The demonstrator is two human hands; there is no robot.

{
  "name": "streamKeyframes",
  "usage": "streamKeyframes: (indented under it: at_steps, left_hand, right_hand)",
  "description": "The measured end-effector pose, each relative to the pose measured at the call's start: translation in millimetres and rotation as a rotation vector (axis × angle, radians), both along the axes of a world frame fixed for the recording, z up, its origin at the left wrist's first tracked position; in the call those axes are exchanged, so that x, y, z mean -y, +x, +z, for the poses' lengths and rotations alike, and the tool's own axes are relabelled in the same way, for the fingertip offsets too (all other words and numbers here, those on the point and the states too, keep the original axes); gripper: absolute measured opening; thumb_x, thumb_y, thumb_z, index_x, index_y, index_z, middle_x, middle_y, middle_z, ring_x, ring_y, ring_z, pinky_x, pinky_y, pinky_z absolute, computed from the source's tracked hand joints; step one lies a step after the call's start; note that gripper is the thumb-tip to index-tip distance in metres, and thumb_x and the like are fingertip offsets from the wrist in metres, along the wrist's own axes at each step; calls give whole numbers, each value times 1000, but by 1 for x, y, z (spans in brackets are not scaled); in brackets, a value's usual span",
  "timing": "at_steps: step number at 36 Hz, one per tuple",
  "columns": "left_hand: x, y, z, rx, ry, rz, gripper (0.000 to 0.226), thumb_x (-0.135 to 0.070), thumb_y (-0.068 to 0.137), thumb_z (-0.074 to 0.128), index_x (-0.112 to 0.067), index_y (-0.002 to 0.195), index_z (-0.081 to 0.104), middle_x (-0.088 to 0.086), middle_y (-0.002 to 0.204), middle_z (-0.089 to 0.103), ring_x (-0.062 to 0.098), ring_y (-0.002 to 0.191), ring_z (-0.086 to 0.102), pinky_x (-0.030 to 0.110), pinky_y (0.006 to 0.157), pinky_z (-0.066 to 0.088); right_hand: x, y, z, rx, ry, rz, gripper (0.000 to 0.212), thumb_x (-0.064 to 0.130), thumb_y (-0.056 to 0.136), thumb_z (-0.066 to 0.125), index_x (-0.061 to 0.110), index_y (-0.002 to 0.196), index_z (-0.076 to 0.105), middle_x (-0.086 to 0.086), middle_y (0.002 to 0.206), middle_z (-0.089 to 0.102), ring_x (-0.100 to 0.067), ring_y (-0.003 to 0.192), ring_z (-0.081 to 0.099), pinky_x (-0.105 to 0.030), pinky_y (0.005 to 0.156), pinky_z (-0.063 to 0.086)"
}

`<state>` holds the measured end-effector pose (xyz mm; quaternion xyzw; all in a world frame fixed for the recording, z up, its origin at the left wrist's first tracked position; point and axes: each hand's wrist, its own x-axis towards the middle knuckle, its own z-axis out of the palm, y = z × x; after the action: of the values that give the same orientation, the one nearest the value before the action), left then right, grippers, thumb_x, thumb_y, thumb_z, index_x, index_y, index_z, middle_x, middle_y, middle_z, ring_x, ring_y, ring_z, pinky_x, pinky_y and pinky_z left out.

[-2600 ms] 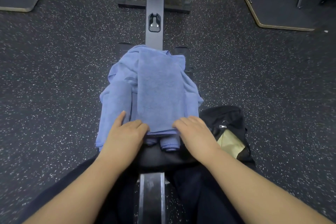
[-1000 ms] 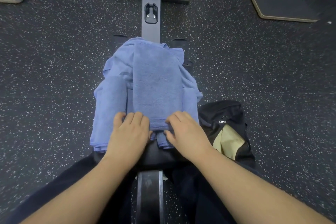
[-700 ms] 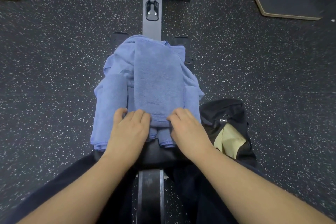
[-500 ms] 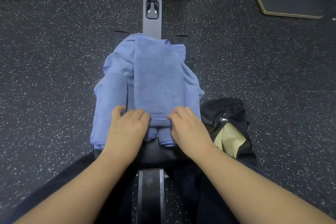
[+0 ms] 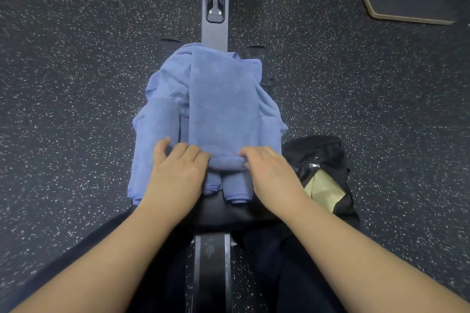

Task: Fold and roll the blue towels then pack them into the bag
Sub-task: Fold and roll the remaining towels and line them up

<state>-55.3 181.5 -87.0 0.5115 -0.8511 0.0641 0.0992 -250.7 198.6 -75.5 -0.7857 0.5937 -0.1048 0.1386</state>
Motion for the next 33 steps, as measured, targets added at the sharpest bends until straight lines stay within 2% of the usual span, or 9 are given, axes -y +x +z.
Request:
streamKeyframes:
  at_steps: [7, 12, 16, 18, 20, 22, 24, 28, 33]
  left_hand:
    - [-5, 4, 4, -39, 33, -47, 35, -8, 66, 37, -15, 79, 69, -2, 68, 60, 25, 69, 61, 46, 95, 24]
    - [-6, 3, 4, -9, 93, -48, 31, -5, 51, 55, -15, 77, 71, -2, 64, 59, 26, 66, 60, 44, 91, 24]
    - [-7, -1, 4, -11, 86, -5, 19, -9, 68, 51, -13, 78, 67, -1, 63, 59, 27, 66, 59, 45, 92, 24]
    - [-7, -2, 4, -5, 75, 27, 18, -15, 82, 43, -11, 79, 60, 0, 60, 58, 28, 65, 58, 46, 91, 23]
    - [-6, -2, 1, 13, 87, 38, 5, -11, 83, 56, -11, 77, 57, 1, 58, 56, 29, 66, 57, 48, 91, 23]
    - [-6, -2, 0, 56, 104, 50, 8, -12, 83, 61, -12, 75, 58, 1, 61, 58, 29, 70, 57, 47, 91, 22]
    - [-5, -2, 1, 80, 72, 69, 24, -21, 89, 44, -13, 73, 60, 2, 65, 59, 29, 73, 58, 47, 89, 24]
    - [-5, -4, 8, 61, 13, 83, 30, -24, 87, 42, -13, 68, 62, 6, 74, 55, 30, 75, 54, 47, 86, 26]
    - [-7, -5, 8, 0, -21, 65, 9, -10, 77, 52, -15, 72, 58, 3, 68, 52, 28, 68, 53, 41, 77, 27]
  right_hand:
    - [-5, -2, 2, -34, 27, 27, 25, -2, 77, 65, 12, 96, 59, -5, 84, 61, -30, 79, 54, -32, 68, 32]
    - [-10, -1, 7, -57, 67, 45, 25, -2, 84, 53, 10, 106, 57, -6, 96, 58, -29, 93, 49, -33, 77, 29]
    - [-8, 3, 10, -119, 126, 35, 34, -2, 83, 43, 8, 114, 53, -8, 108, 54, -29, 105, 44, -36, 85, 31]
    - [-8, 6, 8, -148, 96, -1, 35, -2, 76, 37, 8, 103, 58, -8, 98, 57, -31, 96, 50, -37, 77, 36]
    - [-8, 7, 2, -149, 20, -50, 34, 4, 65, 33, 11, 83, 61, -4, 80, 57, -28, 77, 53, -31, 63, 37]
    - [-8, 7, -3, -216, -80, -74, 24, 4, 57, 49, 15, 76, 60, -2, 76, 54, -25, 76, 47, -30, 64, 29]
    - [-7, 7, -5, -230, -135, -79, 27, -2, 53, 60, 15, 75, 60, -5, 79, 52, -24, 81, 36, -33, 67, 23]
    - [-6, 10, -2, -224, -179, -128, 25, 1, 62, 40, 15, 69, 60, -5, 77, 51, -23, 79, 34, -33, 66, 20]
    - [-4, 9, -4, -209, -122, -155, 30, 2, 57, 82, 17, 74, 62, 0, 72, 56, -24, 70, 53, -32, 64, 21]
